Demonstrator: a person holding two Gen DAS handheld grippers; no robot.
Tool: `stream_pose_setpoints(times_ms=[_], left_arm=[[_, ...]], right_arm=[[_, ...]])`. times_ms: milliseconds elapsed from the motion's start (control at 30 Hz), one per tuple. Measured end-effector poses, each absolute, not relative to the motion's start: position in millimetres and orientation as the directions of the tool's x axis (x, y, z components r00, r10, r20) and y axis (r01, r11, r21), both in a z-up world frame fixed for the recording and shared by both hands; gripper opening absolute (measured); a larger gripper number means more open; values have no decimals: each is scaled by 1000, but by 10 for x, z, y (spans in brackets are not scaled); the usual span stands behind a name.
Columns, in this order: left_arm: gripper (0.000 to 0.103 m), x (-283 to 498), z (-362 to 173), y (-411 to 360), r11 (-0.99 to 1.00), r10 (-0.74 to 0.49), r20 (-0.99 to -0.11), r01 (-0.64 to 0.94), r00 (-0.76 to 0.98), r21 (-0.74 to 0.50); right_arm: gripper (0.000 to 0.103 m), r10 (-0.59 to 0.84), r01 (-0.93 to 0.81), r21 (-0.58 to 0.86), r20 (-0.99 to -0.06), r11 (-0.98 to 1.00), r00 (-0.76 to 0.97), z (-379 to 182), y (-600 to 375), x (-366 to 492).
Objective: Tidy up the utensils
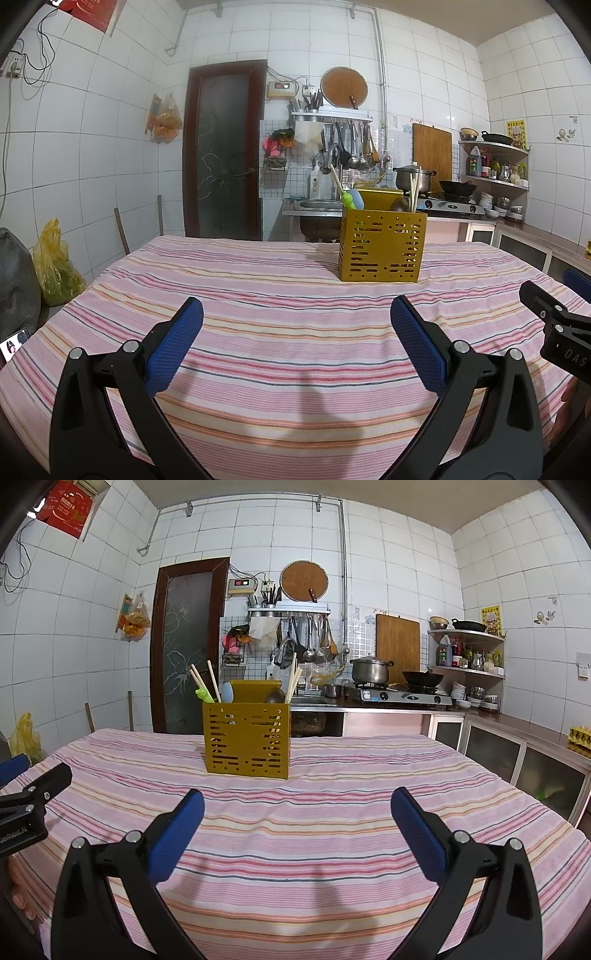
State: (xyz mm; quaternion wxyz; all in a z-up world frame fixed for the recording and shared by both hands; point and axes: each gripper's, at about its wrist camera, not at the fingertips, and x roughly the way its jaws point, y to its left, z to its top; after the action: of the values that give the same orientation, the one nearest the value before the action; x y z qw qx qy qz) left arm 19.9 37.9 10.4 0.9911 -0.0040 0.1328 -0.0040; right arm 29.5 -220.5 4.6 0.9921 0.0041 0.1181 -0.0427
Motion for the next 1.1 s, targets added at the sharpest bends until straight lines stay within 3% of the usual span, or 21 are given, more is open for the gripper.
stream_pose_setpoints(times_ms=[1100], left_arm=[[98, 189, 105, 368, 1000, -7, -259, 5, 966, -10]], right_arm=[[99, -89, 92, 1, -235, 996, 968, 42, -2222, 311]])
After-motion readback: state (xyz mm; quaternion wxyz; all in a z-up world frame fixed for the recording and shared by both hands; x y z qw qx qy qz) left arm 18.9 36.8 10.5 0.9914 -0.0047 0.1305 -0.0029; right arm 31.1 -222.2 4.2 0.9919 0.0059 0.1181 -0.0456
